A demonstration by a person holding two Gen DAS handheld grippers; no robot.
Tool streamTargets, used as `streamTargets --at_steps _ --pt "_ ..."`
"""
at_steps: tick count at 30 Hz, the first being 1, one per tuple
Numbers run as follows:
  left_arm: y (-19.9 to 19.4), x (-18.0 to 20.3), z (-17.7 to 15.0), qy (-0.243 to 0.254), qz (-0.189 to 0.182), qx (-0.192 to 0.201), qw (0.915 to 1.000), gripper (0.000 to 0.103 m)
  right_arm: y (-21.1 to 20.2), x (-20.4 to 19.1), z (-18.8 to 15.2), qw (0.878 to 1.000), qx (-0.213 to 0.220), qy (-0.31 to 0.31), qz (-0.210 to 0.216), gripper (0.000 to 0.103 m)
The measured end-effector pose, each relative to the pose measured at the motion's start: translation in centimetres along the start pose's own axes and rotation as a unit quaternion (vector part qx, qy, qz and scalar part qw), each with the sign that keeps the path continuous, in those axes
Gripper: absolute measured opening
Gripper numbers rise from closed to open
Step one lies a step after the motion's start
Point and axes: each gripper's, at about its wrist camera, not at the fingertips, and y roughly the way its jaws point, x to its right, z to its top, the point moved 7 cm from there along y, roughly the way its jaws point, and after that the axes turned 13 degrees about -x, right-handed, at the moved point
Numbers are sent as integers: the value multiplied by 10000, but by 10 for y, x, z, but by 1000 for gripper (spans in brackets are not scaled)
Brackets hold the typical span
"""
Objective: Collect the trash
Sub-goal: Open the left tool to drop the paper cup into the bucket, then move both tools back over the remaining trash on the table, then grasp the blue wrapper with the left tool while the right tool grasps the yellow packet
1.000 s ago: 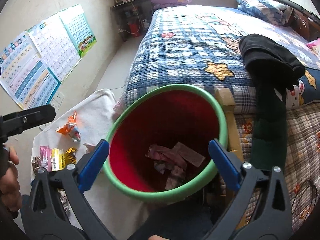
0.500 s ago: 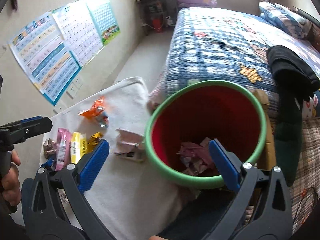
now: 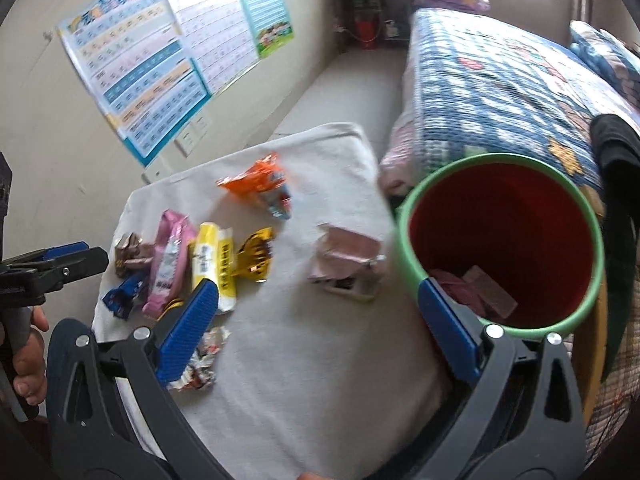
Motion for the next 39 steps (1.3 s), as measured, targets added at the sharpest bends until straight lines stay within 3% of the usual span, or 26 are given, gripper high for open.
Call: streamTargets --at_steps 10,19,28,39 --pt "4 -67 -32 -429 245 -110 9987 95 26 -58 -7 9984 -281 -469 125 98" --pt "27 -115 -49 -517 518 -493 9961 95 62 -101 -11 9948 -689 -687 296 98" --pt "60 -134 -49 -315 716 -861 9932 94 95 -118 -8 9917 -974 -816 177 97" --pt "94 -142 -44 42 1021 -1317 9860 87 138 -123 -4 9859 -1419 -883 82 81"
